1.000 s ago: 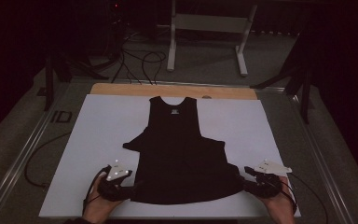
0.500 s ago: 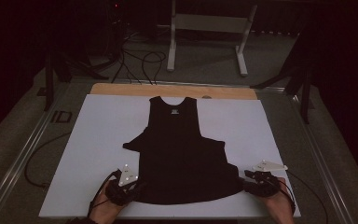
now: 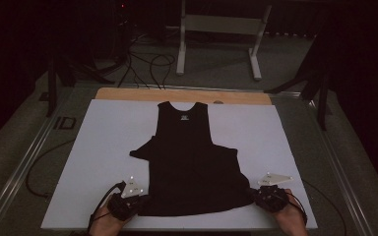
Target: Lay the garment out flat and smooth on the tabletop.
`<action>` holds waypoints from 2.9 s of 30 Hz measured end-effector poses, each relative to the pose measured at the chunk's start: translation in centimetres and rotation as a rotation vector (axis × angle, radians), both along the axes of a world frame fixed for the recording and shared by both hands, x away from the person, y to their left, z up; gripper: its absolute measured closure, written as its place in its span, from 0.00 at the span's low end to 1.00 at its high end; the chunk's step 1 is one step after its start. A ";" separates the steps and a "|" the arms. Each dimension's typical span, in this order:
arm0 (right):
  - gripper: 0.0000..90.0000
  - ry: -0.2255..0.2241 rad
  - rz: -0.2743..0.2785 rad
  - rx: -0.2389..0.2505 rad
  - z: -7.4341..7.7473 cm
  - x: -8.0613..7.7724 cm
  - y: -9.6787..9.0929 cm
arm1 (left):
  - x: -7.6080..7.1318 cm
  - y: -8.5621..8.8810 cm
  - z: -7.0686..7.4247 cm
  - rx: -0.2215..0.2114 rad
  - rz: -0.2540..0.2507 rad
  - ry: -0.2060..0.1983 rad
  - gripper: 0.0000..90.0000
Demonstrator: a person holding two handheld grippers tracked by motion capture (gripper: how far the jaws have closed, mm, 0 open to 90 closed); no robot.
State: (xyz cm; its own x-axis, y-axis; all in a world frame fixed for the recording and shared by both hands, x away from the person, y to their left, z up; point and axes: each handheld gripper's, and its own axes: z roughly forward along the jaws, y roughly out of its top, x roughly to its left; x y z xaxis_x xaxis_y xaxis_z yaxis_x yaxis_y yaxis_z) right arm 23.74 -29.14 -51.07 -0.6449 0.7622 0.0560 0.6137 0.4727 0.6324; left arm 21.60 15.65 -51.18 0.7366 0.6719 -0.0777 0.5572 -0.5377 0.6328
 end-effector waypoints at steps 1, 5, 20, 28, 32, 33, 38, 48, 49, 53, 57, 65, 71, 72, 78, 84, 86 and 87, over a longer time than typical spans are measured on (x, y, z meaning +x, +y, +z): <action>0.96 0.008 0.016 -0.006 0.1 -0.1 0.0 | -0.1 0.2 0.1 0.006 -0.001 0.003 0.98; 0.96 0.036 0.046 -0.009 0.4 -0.9 0.0 | -0.8 1.0 0.2 0.015 0.007 0.011 0.98; 0.97 0.088 0.213 0.010 2.0 -5.9 -0.7 | -5.0 5.0 1.1 -0.051 0.073 0.059 0.98; 0.61 0.059 0.212 0.049 2.1 -5.5 -0.6 | -3.9 5.1 1.2 -0.114 0.141 -0.033 0.71; 0.58 -0.021 0.110 0.086 1.8 -3.5 -0.1 | -1.8 4.3 1.1 -0.093 0.192 -0.079 0.59; 0.57 -0.033 0.091 0.082 1.5 -2.9 0.3 | -1.2 4.0 1.0 -0.082 0.193 -0.082 0.59; 0.55 -0.078 0.052 0.007 0.5 -0.7 2.0 | 1.5 2.3 -0.1 -0.022 0.214 -0.093 0.48; 0.53 -0.051 -0.030 0.009 -0.5 0.2 2.0 | 2.9 1.5 -1.0 0.008 0.249 -0.098 0.41; 0.52 -0.052 -0.031 0.009 -0.5 0.2 2.0 | 2.9 1.5 -1.0 0.002 0.253 -0.095 0.41; 0.50 -0.059 -0.028 0.003 -0.6 0.2 2.2 | 2.7 1.3 -1.0 0.002 0.256 -0.091 0.41; 0.54 -0.057 -0.026 0.006 -0.6 0.4 2.4 | 2.7 1.1 -1.0 0.002 0.250 -0.084 0.41; 0.85 -0.048 -0.019 -0.011 -0.4 1.0 2.5 | 2.8 1.0 -0.6 0.019 0.236 -0.063 0.68; 0.97 -0.061 0.006 -0.030 -0.3 1.0 2.9 | 2.6 0.8 -0.4 0.018 0.196 -0.055 0.98; 0.97 -0.058 0.007 -0.027 -0.3 1.0 2.8 | 2.6 0.9 -0.3 0.018 0.188 -0.048 0.98; 0.98 -0.039 0.026 -0.015 -0.1 0.8 2.4 | 2.0 2.0 0.0 -0.004 0.158 0.013 0.98; 0.98 -0.019 0.051 -0.021 0.1 0.0 2.3 | 0.4 2.9 0.4 0.019 0.140 0.042 0.98; 0.98 -0.012 0.070 -0.027 0.3 -0.5 2.4 | -0.3 3.4 0.5 0.025 0.142 0.052 0.98; 0.98 -0.007 0.079 -0.027 0.3 -0.9 2.5 | -0.7 3.6 0.5 0.034 0.141 0.051 0.98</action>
State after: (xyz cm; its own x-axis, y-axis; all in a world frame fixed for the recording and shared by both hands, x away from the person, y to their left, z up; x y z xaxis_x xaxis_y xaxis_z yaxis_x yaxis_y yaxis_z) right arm 22.88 -26.66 -50.76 -0.7033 0.7102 0.0315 0.5697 0.5365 0.6225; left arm 20.89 19.29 -50.64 0.6307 0.7710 -0.0881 0.6596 -0.4726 0.5845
